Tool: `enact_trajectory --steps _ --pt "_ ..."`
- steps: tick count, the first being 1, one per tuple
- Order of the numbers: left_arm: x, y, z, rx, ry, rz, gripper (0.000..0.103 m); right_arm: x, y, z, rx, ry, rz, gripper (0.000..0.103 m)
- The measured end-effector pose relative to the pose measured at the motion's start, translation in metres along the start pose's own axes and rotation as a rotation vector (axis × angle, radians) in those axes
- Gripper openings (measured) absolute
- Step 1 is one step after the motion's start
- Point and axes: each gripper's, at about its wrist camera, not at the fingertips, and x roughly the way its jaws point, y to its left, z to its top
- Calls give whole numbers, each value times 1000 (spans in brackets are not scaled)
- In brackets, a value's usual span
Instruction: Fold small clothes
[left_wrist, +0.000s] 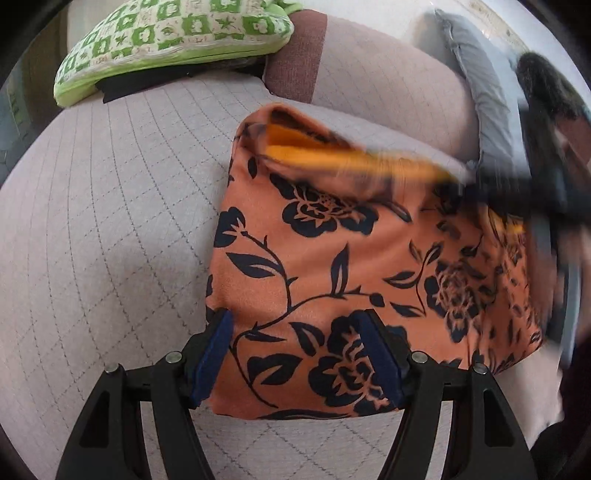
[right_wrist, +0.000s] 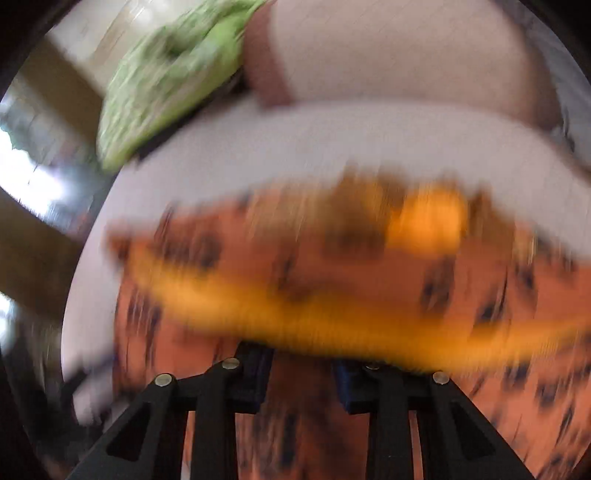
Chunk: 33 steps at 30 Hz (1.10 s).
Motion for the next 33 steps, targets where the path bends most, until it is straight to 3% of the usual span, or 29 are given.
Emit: enact_trajectory --steps 3,5,9,13,16,19,20,22,24,26,29,31,33 --pt "-4 -6 6 16 -4 -6 72 -29 -37 44 209 -197 57 31" --pt "-13 -10 15 -5 -28 -26 72 -57 -52 52 224 -259 57 32" --pt "-15 -33 55 30 -70 -41 72 -94 -67 14 71 -219 -4 32" --pt "35 -52 105 55 -8 32 72 -119 -95 -46 40 -187 -79 32" --pt "82 -37 137 -24 49 145 72 -129 -115 -92 51 -169 -132 32" --pt "100 -6 151 -219 100 145 72 -112 -136 -120 105 -88 -137 32" --pt "96 3 152 -284 112 107 72 -102 -145 -127 126 -63 -153 32" --pt "74 13 151 -337 74 72 72 -99 -148 -133 96 -103 -153 32" --pt "42 19 143 -336 4 89 72 -105 -142 -127 50 -88 -167 32" --pt "18 16 128 -301 -26 110 72 -121 -140 -121 76 -148 -83 32" --pt "4 4 85 -225 19 133 72 -128 -134 -120 103 -162 3 32" --pt "12 2 57 -201 74 202 72 -116 -125 -124 88 -101 17 32" --pt "31 9 35 -217 158 265 80 -94 -119 -135 55 20 -45 33"
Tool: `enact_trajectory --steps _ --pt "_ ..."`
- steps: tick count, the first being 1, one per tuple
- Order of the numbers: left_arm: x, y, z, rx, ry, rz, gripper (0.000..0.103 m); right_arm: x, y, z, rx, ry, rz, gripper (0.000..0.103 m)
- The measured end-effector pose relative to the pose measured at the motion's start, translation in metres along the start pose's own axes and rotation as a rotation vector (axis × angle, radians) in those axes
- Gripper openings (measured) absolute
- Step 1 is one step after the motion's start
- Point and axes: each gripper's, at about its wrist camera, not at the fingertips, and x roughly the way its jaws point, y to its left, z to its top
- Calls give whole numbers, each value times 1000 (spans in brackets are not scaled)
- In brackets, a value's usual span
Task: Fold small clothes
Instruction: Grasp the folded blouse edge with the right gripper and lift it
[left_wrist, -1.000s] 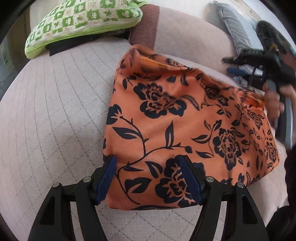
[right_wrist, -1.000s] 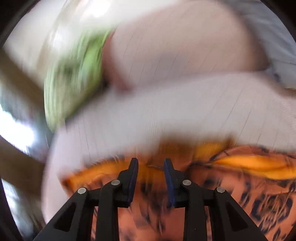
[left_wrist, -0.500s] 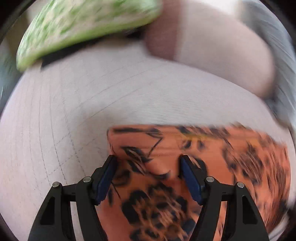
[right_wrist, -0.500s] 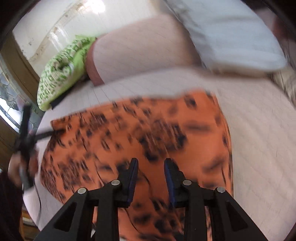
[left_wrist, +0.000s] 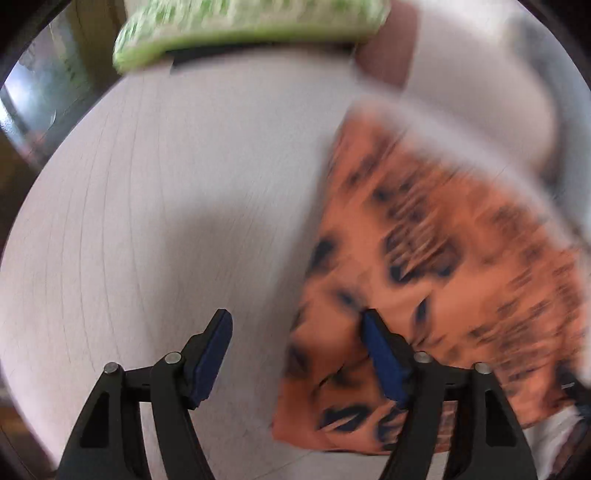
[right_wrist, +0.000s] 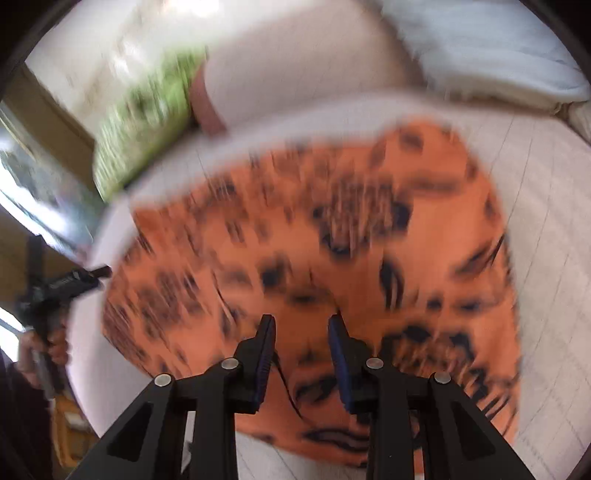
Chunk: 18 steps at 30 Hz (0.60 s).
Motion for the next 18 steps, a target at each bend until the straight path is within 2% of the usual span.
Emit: enact_trajectory --steps 1,2,4,6,7,9,10,11,12,15,18 --pt "0 8 -4 -69 -28 -28 82 3 1 -3 -14 3 -16 33" --pt "-4 10 -4 -98 -22 -34 82 -2 2 -7 -23 -29 -19 33" --pt "-17 6 -6 -84 24 -10 81 -16 0 -11 9 -8 5 33" --pt "-36 6 -11 -48 4 7 81 -37 -5 -19 63 -42 70 33" --pt "-47 8 -19 -51 -13 -14 81 -52 -10 -24 81 -76 71 33" --pt "-61 2 -35 -60 -13 -102 81 -83 -21 -37 107 -148 76 33" --pt "-64 0 -43 -56 -2 -160 81 -93 -27 -43 128 -176 93 39" --pt "-67 -2 -51 -61 -2 -201 81 -103 -33 -52 159 -195 116 47" --pt "-68 -4 -59 -77 -6 -234 81 -107 -41 -58 215 -207 153 66" --pt "-62 1 -74 -152 14 -325 81 -114 -67 -78 383 -214 305 69" --pt "-59 6 -87 -248 29 -383 81 -97 -73 -84 478 -184 355 69"
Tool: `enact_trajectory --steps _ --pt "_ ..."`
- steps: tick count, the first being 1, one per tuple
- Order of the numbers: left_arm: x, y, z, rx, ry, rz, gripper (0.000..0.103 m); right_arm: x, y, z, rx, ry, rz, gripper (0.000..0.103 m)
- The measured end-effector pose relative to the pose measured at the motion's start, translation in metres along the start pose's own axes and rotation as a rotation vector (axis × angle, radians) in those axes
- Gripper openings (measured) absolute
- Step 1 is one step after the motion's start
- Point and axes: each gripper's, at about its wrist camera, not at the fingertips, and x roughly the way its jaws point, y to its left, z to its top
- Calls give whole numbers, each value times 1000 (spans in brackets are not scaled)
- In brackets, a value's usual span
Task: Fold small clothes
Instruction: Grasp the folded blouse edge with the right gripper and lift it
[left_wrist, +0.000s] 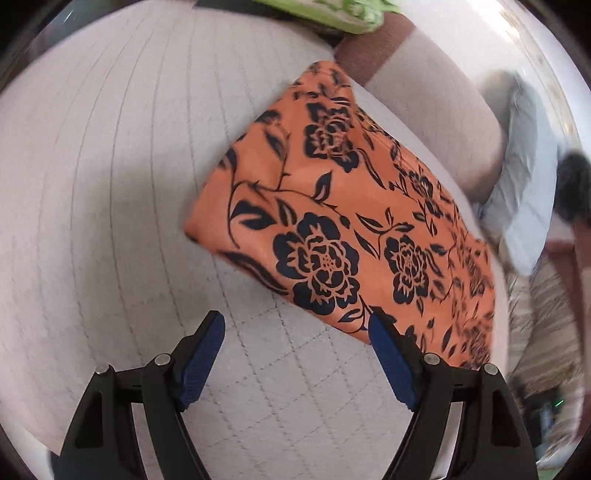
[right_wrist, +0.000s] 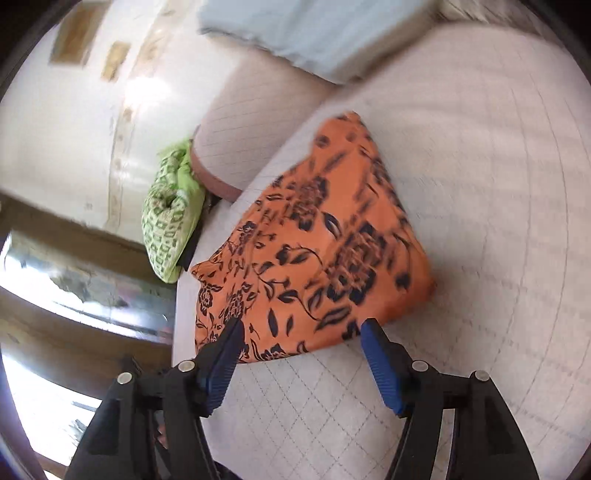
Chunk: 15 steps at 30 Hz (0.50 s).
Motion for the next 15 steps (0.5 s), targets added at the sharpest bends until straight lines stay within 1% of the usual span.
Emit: enact_trajectory --steps 1,3,4,5,7,10,15 --pt "0 3 -2 -37 -12 -3 81 4 -3 -3 22 0 2 69" --pt "2 10 5 -102 -45 -31 81 11 -15 -3 89 12 30 69" --pt "3 16 11 -123 -45 -41 81 15 -20 -3 127 13 43 69" --pt "9 14 13 -152 -34 -45 81 18 -25 -2 155 11 48 69" --pt "21 20 13 -205 2 -63 81 27 -39 -1 224 6 15 69" --pt "24 18 18 -218 -23 -81 83 44 -52 1 296 6 -26 69" --pt "37 13 33 -235 -46 -130 82 64 -44 10 284 -51 -23 69"
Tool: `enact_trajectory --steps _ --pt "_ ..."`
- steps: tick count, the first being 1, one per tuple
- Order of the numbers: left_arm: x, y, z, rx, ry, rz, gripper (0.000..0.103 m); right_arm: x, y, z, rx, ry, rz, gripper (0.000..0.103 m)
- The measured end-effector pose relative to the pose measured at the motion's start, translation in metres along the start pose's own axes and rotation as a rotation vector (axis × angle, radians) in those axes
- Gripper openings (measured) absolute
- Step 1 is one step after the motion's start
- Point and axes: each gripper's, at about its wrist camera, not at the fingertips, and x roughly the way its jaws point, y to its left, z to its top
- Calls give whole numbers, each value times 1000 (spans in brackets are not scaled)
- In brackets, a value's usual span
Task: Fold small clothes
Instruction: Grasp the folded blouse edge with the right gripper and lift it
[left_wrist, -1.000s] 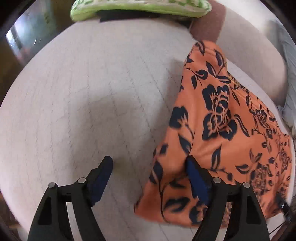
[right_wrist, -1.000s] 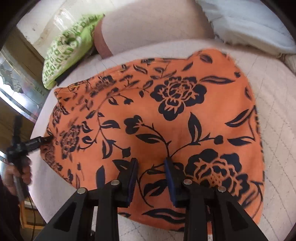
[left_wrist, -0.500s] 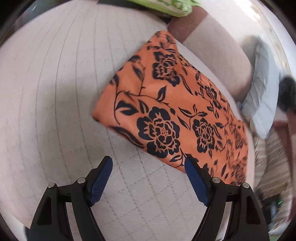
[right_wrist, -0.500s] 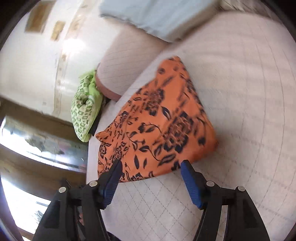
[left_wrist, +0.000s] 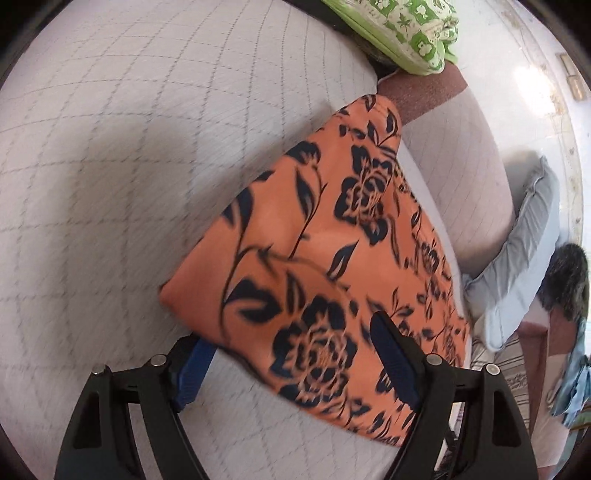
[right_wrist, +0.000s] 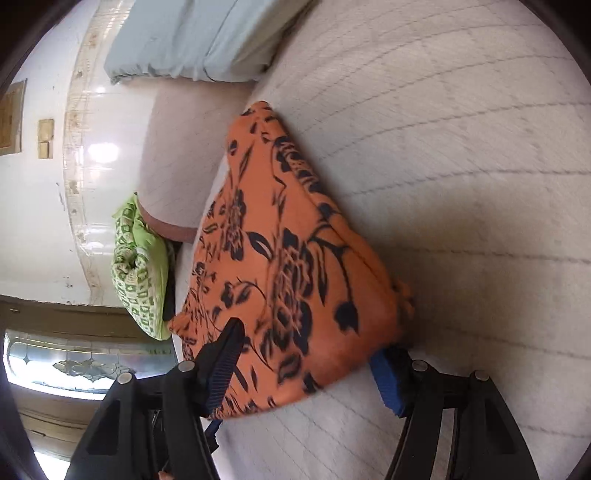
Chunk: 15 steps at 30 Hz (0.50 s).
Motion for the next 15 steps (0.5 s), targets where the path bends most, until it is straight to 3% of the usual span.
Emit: enact_trajectory --steps 1,3,5,6,8,9,10,12,15 --pt "1 1 3 -3 -6 -18 82 4 -1 0 8 -7 1 69" --pt "3 2 7 -9 -24 -57 66 8 2 2 12 -35 8 70" --pt "10 6 9 -18 -17 -46 30 12 8 3 -20 -46 0 70" --pt "7 13 9 -32 -24 -45 28 14 10 3 -39 -49 -6 70" --pt "5 20 9 -55 -40 -77 21 15 13 4 -65 -63 -21 55" --pt "5 21 9 -53 -42 -80 19 18 15 4 -75 -74 -43 26" --pt "5 20 9 -50 -45 -81 16 20 12 6 -75 -68 -58 19" --pt "-1 19 8 -45 -61 -91 14 20 9 7 -53 -74 -40 17" --pt "-15 6 3 11 -101 -95 13 11 36 -2 -223 -146 -91 15"
